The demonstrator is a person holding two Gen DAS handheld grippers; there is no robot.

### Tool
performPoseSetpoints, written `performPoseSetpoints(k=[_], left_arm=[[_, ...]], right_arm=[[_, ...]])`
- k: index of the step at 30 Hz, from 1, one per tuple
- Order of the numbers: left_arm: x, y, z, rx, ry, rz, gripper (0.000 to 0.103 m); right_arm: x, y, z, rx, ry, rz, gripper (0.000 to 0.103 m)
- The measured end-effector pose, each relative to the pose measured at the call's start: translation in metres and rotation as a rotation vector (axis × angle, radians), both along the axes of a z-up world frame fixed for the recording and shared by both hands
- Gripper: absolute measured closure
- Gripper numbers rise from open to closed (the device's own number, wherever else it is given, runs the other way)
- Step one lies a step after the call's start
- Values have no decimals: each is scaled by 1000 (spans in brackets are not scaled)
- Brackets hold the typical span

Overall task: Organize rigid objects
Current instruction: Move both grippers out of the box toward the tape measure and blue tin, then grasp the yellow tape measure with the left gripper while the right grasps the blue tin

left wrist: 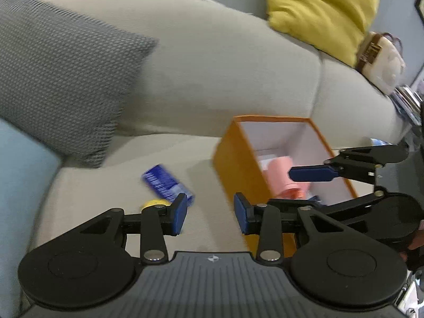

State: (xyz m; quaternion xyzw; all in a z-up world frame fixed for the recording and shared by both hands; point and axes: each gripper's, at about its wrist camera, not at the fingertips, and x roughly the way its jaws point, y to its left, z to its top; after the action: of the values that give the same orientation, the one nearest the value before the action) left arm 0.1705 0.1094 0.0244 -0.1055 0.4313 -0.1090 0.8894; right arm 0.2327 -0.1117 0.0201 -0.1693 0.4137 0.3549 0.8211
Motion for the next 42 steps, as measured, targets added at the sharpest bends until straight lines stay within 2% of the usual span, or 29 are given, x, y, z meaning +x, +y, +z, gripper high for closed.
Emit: performPoseSetpoints(k=[6,10,13,16,18,20,22,23,25,29,32,35,39,42], left_arm=[[-5,49,-25,-30,64,46,59],[-2,61,-44,-36,113,48,59],[6,64,-61,-80,161,89,59],[14,66,-77,-123,179,145,43],[21,65,-89,-132,198,176,42],[29,58,-97,-86,195,163,41],[34,48,-101,-20,181,119,33],[37,43,-103,15,172,93,32],[42,35,-107,61,166,58,26],[51,23,-116,105,169,9,22],[56,13,-123,137,174,-27,21],[62,7,-132,161,187,-24,21],[65,1,-136,182,158,-22,20],[64,-1,-138,195,136,-30,32]], right_arm=[[-3,40,-13,-34,44,82,53],[3,60,-31,-64,99,98,58],[9,72,-45,-85,126,109,63],[19,84,-59,-120,143,110,69],[25,93,-68,-152,152,123,73],[31,102,-77,-206,139,130,74],[38,108,-82,-272,97,122,74],[40,110,-83,-290,78,121,74],[46,111,-85,-305,62,131,74],[56,111,-90,-330,64,157,74],[65,111,-96,-333,74,146,74],[69,111,-99,-332,91,136,74],[74,117,-109,-341,98,145,74],[76,120,-111,-330,112,140,72]])
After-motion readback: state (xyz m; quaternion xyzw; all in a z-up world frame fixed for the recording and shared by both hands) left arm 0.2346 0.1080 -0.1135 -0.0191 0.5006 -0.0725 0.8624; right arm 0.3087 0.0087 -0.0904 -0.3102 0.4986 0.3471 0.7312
